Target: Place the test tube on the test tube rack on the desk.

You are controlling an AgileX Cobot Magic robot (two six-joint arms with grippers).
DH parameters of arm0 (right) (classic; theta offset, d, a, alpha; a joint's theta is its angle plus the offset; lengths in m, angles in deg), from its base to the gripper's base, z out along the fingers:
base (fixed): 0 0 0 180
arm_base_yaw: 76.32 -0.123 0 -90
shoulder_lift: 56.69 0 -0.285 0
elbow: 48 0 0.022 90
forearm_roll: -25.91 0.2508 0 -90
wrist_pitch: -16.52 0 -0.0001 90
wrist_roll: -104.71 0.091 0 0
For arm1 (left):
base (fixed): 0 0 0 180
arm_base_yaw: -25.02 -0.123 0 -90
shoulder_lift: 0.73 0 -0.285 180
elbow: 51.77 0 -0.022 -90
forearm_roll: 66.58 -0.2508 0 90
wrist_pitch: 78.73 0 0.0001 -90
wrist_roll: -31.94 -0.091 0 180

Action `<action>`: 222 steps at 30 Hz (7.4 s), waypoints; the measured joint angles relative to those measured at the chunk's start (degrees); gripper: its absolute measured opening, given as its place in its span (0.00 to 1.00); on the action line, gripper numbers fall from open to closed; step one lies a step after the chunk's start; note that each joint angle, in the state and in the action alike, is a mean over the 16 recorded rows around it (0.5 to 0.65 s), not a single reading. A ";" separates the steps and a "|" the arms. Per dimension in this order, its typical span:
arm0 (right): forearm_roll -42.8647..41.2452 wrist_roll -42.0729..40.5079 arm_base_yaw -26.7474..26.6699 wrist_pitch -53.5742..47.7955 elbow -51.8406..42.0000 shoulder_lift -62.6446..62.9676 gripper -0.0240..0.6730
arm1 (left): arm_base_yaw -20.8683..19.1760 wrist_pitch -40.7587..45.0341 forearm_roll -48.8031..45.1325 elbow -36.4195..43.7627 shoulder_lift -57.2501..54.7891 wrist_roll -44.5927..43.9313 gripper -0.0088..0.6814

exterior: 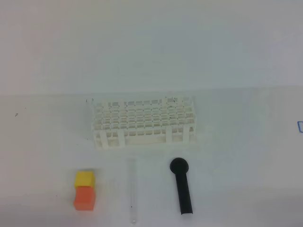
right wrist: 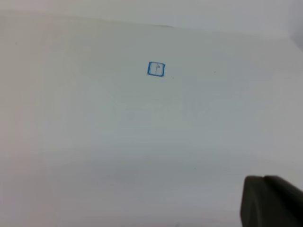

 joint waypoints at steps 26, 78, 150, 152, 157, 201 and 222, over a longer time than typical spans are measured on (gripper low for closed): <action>0.00 0.00 0.00 0.00 0.00 0.00 0.03 | 0.00 -1.87 3.03 0.36 0.29 1.09 0.02; 0.00 0.00 0.00 -0.03 0.00 0.00 0.03 | 1.70 4.06 40.28 -15.15 -6.39 -18.54 0.02; 0.00 0.00 0.00 -0.04 0.00 0.00 0.03 | 40.05 29.05 -1.46 -64.97 -97.98 28.84 0.40; 0.00 0.00 0.00 -0.04 0.00 0.00 0.03 | 40.05 29.76 -2.47 -66.15 -99.63 28.72 0.48; 0.00 0.00 0.00 -0.04 0.00 0.00 0.03 | 40.05 31.50 -4.27 -68.94 -103.86 27.19 0.62; 0.00 0.00 0.00 -0.04 0.00 0.00 0.03 | 40.02 30.91 -2.17 -73.12 -115.79 20.93 0.12; 0.00 0.00 0.00 -0.04 0.00 0.00 0.03 | 27.44 12.90 32.90 -64.75 -98.10 -44.42 0.17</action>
